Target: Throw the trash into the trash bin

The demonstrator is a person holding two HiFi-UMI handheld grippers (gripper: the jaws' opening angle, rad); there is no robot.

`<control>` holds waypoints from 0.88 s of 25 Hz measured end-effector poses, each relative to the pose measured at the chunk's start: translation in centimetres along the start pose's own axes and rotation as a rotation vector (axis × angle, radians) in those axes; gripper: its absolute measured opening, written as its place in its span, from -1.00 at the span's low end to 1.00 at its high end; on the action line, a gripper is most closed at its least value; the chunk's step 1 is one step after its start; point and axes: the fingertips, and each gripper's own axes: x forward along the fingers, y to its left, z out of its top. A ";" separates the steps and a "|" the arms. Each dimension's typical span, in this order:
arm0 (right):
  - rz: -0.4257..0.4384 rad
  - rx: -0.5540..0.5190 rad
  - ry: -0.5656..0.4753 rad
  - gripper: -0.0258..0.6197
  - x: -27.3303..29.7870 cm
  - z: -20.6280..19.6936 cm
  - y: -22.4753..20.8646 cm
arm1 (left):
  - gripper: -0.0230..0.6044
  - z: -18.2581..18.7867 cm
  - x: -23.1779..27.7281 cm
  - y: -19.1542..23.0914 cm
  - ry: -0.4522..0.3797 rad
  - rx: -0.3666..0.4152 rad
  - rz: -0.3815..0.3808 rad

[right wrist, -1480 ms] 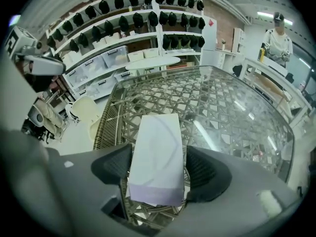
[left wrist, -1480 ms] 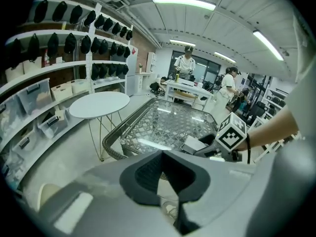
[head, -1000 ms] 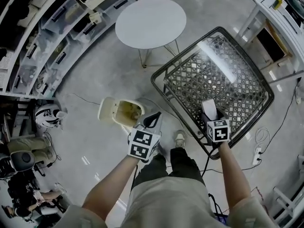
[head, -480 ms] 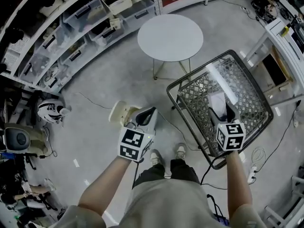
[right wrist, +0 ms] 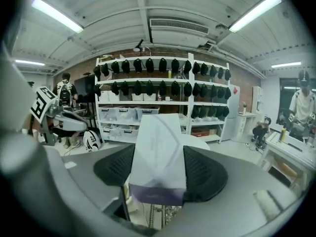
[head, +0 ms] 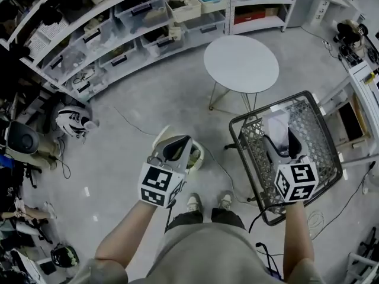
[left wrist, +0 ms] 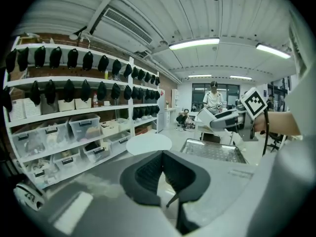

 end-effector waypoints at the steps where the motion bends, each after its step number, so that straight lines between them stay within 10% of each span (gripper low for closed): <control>1: 0.019 -0.011 -0.009 0.04 0.5 0.8 1.0 | -0.92 -0.1 -0.5 0.8 -0.003 -0.003 0.013; 22: 0.452 -0.145 0.093 0.04 12.7 0.9 23.2 | -0.92 -8.8 -11.1 13.3 0.059 -0.129 0.294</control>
